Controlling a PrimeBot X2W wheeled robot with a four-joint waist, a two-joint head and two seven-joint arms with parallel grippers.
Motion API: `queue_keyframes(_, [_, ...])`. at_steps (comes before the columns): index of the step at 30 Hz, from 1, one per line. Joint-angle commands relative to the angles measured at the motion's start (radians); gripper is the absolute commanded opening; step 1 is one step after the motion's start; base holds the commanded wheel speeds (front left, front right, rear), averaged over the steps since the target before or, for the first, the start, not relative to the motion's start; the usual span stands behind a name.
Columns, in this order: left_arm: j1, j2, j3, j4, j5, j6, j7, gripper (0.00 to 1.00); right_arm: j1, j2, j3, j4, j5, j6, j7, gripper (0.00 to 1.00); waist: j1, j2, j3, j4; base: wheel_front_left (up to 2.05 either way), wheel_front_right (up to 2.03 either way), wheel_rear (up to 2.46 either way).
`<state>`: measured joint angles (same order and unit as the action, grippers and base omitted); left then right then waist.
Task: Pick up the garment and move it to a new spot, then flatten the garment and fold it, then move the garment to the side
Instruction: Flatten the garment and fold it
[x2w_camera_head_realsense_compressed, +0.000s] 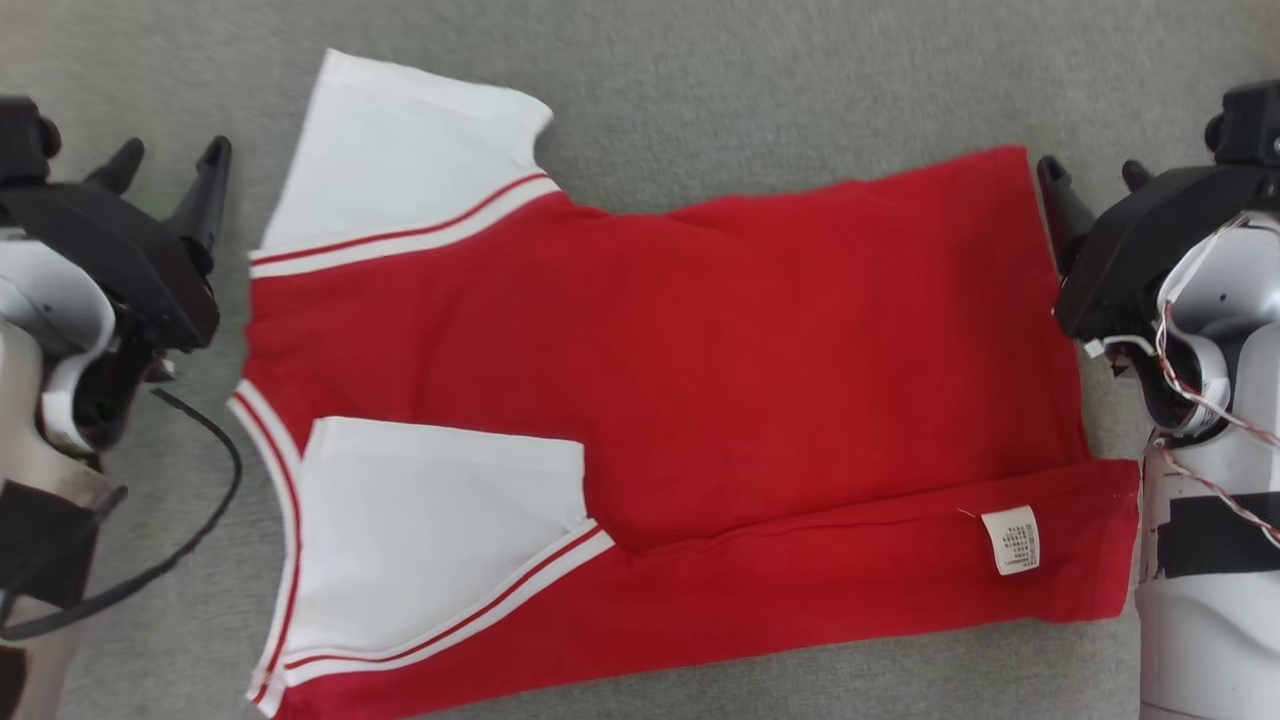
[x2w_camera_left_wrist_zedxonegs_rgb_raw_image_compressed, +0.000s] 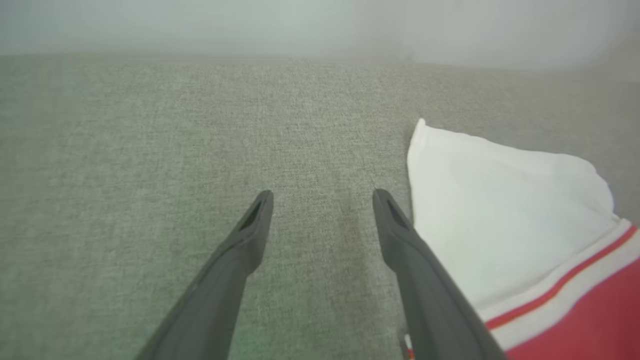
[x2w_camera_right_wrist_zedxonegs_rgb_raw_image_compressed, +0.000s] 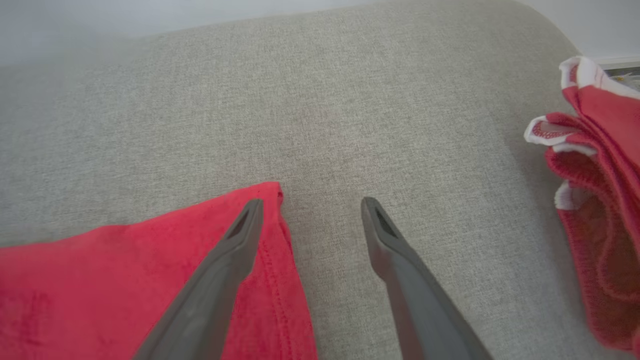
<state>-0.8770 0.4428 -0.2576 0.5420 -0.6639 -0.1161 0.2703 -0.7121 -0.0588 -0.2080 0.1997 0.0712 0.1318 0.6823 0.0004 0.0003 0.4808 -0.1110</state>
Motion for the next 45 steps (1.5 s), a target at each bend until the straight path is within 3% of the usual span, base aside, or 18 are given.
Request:
queue_keyframes(1, [-0.025, 0.017, -0.009, 0.0, -0.005, -0.006, 0.031, 1.0, -0.018, 0.006, -0.008, 0.001, -0.011, -0.003, 0.011, 1.0, -0.0004, -0.0003, 0.057, -0.048, 0.0, 0.0, 0.0])
queue_keyframes(8, [-0.06, 0.037, -0.026, -0.014, 0.011, 0.009, 0.074, 1.0, -0.054, 0.009, -0.005, 0.021, -0.004, -0.003, 0.008, 1.0, -0.0004, -0.0003, 0.082, -0.056, 0.0, 0.0, 0.0])
queue_keyframes(17, [-0.076, 0.036, -0.046, -0.021, 0.05, 0.041, 0.041, 1.0, -0.087, 0.008, 0.051, 0.019, 0.04, -0.003, -0.045, 1.0, -0.0004, -0.0003, 0.101, -0.043, 0.0, 0.0, 0.0])
queue_keyframes(24, [-0.064, -0.01, -0.077, 0.008, 0.041, 0.036, 0.034, 1.0, -0.057, 0.008, 0.055, 0.04, 0.022, -0.003, -0.021, 1.0, -0.0004, -0.0003, 0.084, -0.024, 0.0, 0.0, 0.0])
queue_keyframes(32, [-0.097, -0.045, -0.095, 0.073, 0.055, 0.043, -0.008, 1.0, -0.031, 0.008, 0.047, 0.057, 0.012, -0.003, -0.027, 1.0, -0.0004, -0.0003, 0.053, -0.023, 0.0, 0.0, 0.0])
queue_keyframes(38, [-0.17, -0.039, -0.079, 0.079, 0.097, 0.087, -0.103, 1.0, -0.037, 0.008, 0.056, 0.039, 0.012, -0.003, -0.047, 1.0, -0.0004, -0.0003, 0.056, -0.029, 0.0, 0.0, 0.0])
queue_keyframes(45, [-0.18, -0.085, -0.108, 0.099, 0.042, 0.04, -0.027, 1.0, -0.027, 0.009, 0.06, 0.029, 0.022, -0.003, -0.036, 1.0, -0.0004, -0.0003, 0.056, -0.032, 0.0, 0.0, 0.0])
